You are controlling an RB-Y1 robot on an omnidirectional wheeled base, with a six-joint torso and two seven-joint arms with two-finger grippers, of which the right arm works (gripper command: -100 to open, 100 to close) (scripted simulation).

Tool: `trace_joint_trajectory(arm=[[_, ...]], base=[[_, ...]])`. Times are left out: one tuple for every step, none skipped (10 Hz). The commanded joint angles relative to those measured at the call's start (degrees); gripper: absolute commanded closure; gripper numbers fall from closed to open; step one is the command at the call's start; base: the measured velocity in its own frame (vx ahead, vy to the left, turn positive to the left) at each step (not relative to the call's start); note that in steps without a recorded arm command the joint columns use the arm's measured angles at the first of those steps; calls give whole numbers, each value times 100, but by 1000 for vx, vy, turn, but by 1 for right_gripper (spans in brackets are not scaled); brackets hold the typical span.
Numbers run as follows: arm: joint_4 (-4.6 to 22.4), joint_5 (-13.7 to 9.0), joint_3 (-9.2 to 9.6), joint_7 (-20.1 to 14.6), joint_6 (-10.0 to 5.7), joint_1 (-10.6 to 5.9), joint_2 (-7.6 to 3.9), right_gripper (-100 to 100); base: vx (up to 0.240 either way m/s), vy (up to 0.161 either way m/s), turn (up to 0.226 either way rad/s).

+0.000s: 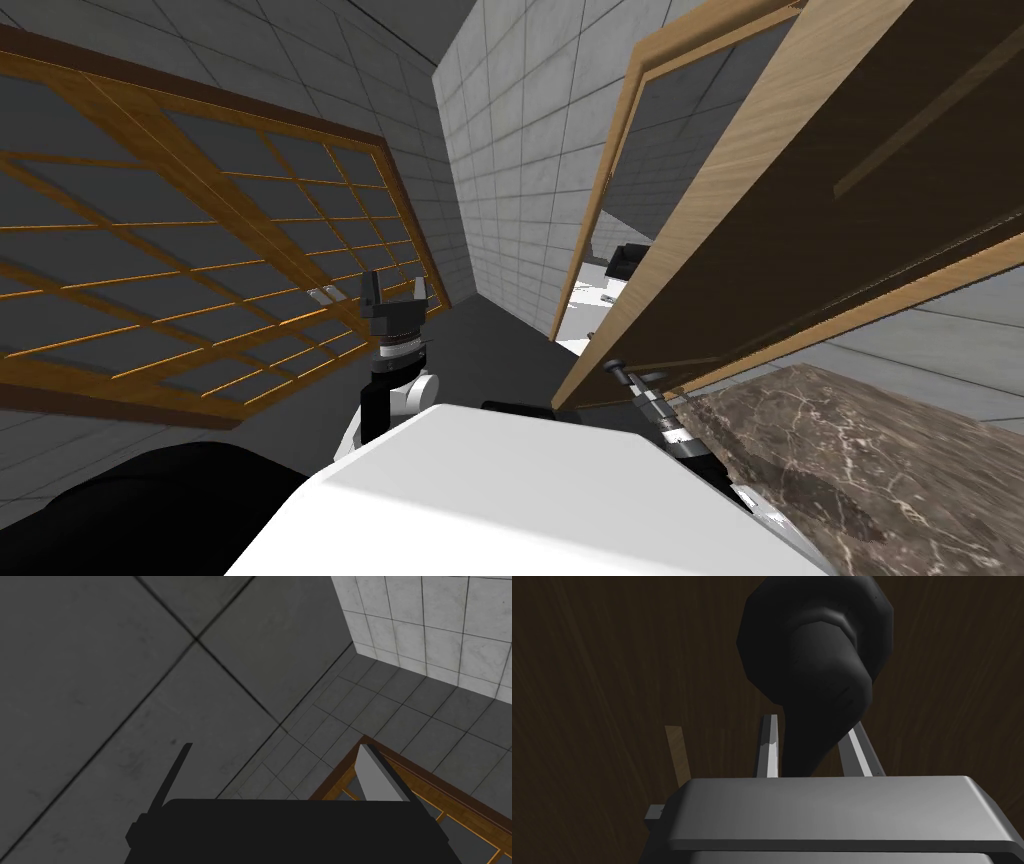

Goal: Pull the door open

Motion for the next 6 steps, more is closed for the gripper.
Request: trace_joint_trajectory(arm=[[17, 7, -13, 3, -34, -9, -10, 100], [39, 11, -21, 4, -54, -15, -14, 100], [64, 16, -30, 6, -76, -23, -19, 100], [90, 21, -40, 7, -99, -31, -25, 100], [116, 26, -49, 8, -122, -39, -30, 100], [142, 31, -59, 10, -145, -47, -35, 100]], base=[[-229, -98, 233], [-216, -110, 177], [-207, -95, 160], [-226, -92, 199], [-235, -141, 209], [-227, -117, 198]])
